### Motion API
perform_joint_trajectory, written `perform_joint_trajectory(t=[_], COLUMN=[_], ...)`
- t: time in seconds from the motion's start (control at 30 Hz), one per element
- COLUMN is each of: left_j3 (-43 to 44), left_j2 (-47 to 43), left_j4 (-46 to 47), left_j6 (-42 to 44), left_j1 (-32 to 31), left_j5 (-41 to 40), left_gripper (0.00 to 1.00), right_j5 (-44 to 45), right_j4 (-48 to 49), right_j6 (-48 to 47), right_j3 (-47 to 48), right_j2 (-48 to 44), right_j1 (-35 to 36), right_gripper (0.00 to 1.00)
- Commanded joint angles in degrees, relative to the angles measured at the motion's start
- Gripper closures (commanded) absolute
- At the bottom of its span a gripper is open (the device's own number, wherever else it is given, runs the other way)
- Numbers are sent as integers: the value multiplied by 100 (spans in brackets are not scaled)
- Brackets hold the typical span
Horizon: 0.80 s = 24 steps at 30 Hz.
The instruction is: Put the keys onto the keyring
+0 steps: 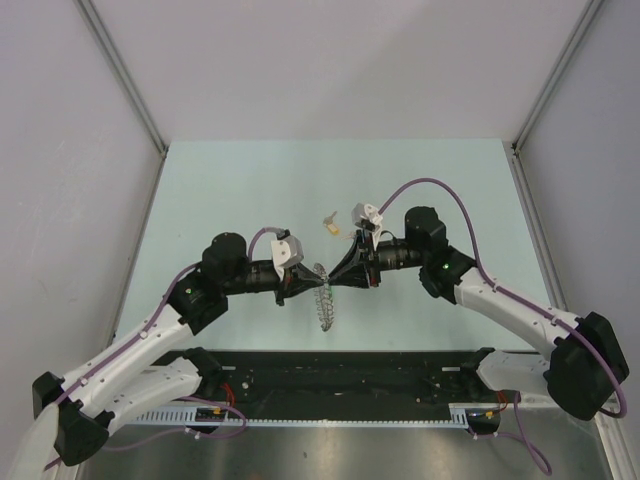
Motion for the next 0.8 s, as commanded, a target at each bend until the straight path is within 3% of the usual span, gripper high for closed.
perform_joint_trajectory(t=[0.0,0.13,0.67,0.77], left_j3=[29,20,-340,-305], left_j2=[-81,-134,-732,-644], left_j4=[419,428,762,674], left_j6=[48,48,-66,4], left_j1=[4,4,4,4], left_j5=[183,130,-266,-195], left_gripper=[100,100,100,88], right_j5=[-186,-142,16,16], right_j4=[272,166,-80,8], right_j6=[-96,-149,9,0], right_j3=[-5,-5,-5,3], right_j2=[59,24,-90,-186], right_j1=[28,-6,-209,-200], right_gripper=[82,100,100,100])
